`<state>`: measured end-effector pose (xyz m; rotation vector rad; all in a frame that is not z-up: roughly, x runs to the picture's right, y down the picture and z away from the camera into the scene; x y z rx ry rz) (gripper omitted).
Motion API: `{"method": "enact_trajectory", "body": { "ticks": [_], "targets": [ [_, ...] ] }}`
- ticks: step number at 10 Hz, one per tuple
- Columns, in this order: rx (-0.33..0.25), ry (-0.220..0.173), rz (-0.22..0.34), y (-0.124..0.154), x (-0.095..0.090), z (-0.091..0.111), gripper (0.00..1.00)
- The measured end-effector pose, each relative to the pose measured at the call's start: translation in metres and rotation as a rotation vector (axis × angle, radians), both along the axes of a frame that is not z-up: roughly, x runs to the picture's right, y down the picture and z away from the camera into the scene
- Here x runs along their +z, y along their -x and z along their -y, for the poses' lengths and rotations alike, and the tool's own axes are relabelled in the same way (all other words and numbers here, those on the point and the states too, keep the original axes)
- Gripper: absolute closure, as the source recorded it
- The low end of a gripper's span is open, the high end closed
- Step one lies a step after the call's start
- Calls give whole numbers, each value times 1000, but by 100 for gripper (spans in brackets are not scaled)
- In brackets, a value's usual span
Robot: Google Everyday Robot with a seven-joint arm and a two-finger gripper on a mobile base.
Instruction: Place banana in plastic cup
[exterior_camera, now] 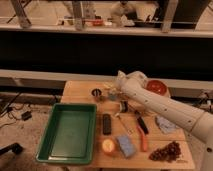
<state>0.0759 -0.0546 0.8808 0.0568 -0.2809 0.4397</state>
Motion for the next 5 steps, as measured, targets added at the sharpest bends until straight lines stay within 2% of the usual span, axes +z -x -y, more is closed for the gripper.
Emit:
{"method": "enact_trajectory", "body": {
  "ticks": [5],
  "targets": [
    [2, 0, -2, -2, 0, 0, 20]
  ]
}}
